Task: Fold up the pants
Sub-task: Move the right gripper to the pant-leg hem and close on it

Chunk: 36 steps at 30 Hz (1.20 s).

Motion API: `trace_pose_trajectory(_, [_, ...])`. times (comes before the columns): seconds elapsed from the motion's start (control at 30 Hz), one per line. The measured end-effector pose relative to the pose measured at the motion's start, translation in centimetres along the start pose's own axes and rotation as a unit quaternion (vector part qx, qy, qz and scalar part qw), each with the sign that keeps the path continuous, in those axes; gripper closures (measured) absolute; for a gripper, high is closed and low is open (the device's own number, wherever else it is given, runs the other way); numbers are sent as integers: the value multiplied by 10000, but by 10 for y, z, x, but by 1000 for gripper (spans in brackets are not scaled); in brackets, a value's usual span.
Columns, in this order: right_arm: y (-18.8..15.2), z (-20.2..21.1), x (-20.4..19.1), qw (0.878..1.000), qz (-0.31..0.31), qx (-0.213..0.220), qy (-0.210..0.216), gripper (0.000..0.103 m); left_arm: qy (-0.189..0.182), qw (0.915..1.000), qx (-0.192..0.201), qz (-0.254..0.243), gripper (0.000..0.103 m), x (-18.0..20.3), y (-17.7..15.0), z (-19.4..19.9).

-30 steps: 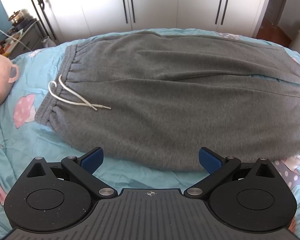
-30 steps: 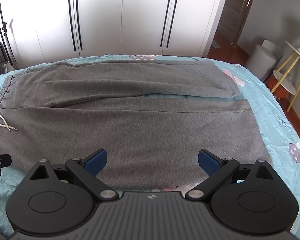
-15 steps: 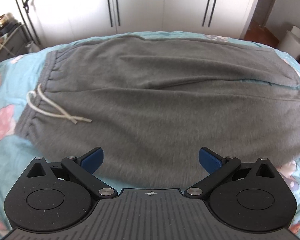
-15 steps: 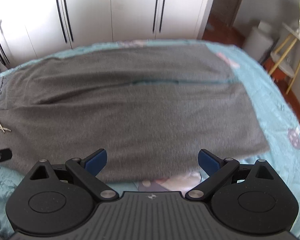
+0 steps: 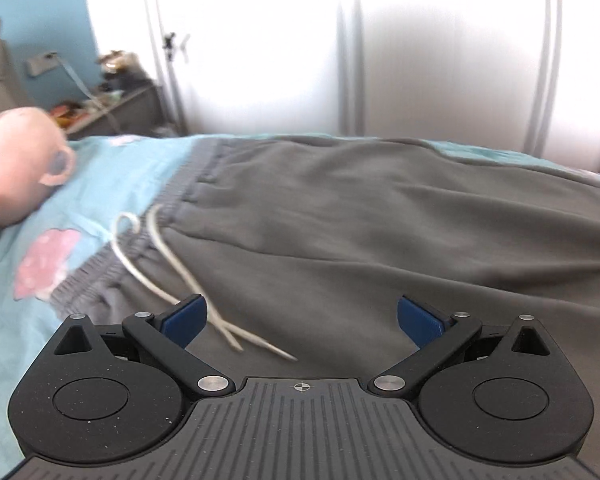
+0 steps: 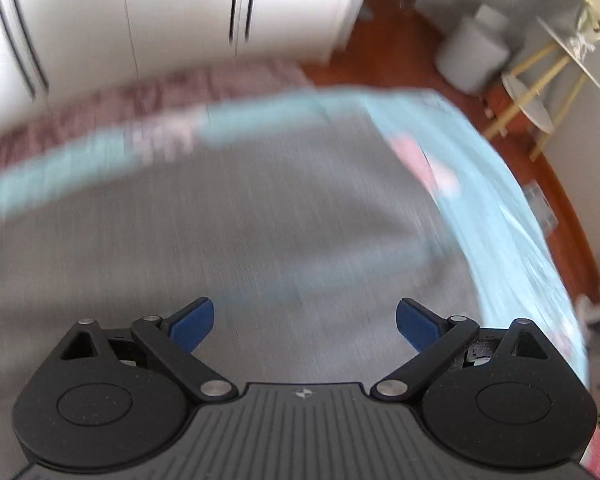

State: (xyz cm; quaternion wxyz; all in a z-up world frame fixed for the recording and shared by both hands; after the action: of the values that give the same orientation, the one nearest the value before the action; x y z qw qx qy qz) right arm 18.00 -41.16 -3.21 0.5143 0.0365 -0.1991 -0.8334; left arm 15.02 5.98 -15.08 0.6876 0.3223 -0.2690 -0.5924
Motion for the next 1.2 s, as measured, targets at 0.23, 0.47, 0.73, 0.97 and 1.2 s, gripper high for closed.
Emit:
trace_pose_trajectory(0.23, [66, -124, -20, 9898, -1311, -2, 566, 6, 205, 9966, 308, 733, 0, -35, -28, -63])
trace_pose_trajectory(0.47, [109, -212, -29, 9747, -2177, -68, 494, 20, 35, 9935, 686, 904, 0, -37, -41, -78])
trace_pose_trajectory(0.73, [118, -244, -33, 9754, -2200, 105, -108, 68, -35, 9921, 807, 963, 0, -39, -46, -77])
trace_pose_trajectory(0.97, [95, -202, 7, 9633, -2587, 511, 504, 101, -132, 9913, 775, 1055, 0, -42, -45, -74])
trace_pose_trajectory(1.2, [5, -60, 39, 9529, -2139, 1741, 1259, 101, -199, 9923, 535, 1099, 0, -46, -35, -71])
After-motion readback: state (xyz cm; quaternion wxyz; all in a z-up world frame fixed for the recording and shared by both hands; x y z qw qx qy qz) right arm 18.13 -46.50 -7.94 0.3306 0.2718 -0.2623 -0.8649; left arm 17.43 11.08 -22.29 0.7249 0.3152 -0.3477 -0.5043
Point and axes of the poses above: each gripper's, at about its wrist camera, not at the fingertips, and z roughly against the way its jaws point, x to its right, y to its top, the point moved 2 cm from there along -z, roughly the way its jaws point, and after that the axes turned 6 degrees about z, right-handed, at the moved point
